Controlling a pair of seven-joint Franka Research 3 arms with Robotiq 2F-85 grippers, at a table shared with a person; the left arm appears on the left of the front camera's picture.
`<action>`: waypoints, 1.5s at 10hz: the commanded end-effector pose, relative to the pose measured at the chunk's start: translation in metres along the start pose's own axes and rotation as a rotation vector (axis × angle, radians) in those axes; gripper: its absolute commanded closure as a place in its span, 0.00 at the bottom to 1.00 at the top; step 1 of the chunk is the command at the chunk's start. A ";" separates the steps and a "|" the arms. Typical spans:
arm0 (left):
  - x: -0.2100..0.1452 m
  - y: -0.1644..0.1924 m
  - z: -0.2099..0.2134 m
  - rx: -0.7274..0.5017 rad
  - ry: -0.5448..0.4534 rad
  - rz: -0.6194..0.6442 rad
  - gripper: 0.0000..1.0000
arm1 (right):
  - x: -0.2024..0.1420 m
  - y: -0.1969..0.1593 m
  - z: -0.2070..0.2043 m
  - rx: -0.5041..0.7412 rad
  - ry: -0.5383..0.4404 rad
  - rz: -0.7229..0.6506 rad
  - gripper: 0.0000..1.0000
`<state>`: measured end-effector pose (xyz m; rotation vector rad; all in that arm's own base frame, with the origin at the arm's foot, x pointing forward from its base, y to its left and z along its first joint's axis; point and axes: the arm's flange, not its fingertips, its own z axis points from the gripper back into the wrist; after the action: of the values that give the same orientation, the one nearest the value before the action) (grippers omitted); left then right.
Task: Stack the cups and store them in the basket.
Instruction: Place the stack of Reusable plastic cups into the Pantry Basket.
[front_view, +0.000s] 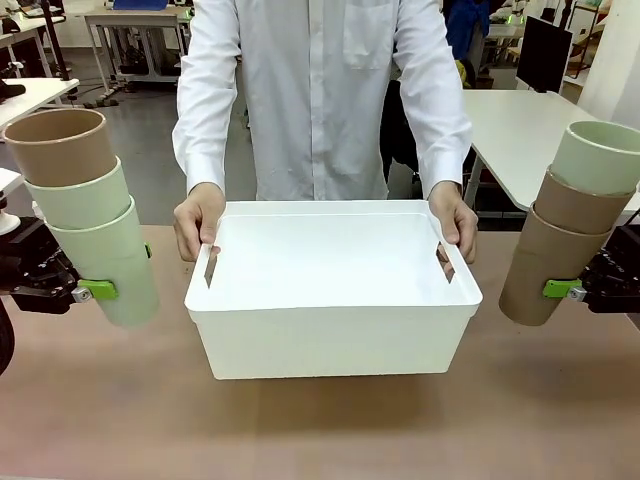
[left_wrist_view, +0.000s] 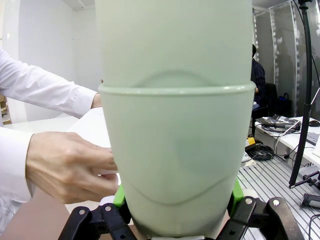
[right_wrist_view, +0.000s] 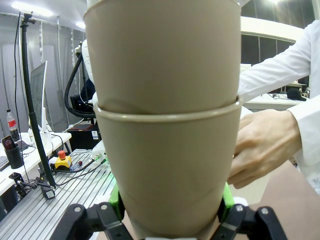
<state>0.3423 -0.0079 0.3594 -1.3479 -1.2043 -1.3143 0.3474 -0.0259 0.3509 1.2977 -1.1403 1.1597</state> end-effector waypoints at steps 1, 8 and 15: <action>0.003 0.000 -0.002 -0.008 -0.008 -0.002 0.15 | 0.003 0.000 0.000 -0.002 -0.001 0.009 0.15; 0.003 0.000 -0.002 -0.008 -0.008 -0.002 0.15 | 0.003 0.000 0.000 -0.002 -0.001 0.009 0.15; 0.003 0.000 -0.002 -0.008 -0.008 -0.002 0.15 | 0.003 0.000 0.000 -0.002 -0.001 0.009 0.15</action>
<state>0.3423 -0.0079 0.3594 -1.3479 -1.2043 -1.3143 0.3474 -0.0259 0.3509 1.2977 -1.1403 1.1596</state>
